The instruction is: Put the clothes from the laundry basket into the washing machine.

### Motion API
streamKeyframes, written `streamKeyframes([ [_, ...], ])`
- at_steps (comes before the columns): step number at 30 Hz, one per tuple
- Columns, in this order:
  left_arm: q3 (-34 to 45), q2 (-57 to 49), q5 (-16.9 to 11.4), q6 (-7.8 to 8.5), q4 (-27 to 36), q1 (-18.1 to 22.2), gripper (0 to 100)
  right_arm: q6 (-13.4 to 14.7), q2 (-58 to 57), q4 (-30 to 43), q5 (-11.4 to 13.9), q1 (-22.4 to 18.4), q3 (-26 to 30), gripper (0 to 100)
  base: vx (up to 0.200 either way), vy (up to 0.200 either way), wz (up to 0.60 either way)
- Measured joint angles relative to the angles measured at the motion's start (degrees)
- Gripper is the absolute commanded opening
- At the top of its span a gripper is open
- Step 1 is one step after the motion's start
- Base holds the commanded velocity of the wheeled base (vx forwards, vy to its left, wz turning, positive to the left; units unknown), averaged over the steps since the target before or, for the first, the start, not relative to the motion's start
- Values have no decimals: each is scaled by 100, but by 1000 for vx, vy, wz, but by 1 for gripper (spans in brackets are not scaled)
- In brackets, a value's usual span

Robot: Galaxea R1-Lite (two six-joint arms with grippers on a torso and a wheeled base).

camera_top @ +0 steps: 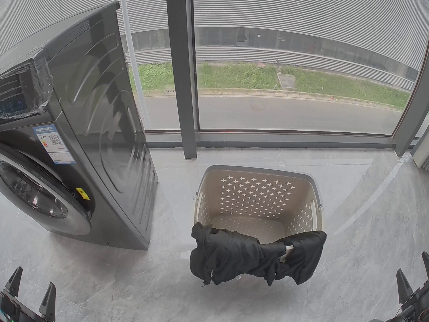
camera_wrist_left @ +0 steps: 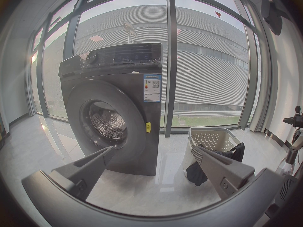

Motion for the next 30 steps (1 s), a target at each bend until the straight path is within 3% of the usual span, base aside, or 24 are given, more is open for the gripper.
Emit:
streamKeyframes([
  [30,0,0,-1,0,0,-2,100,0,0,-1,-2,5,0,100,0,200,0],
])
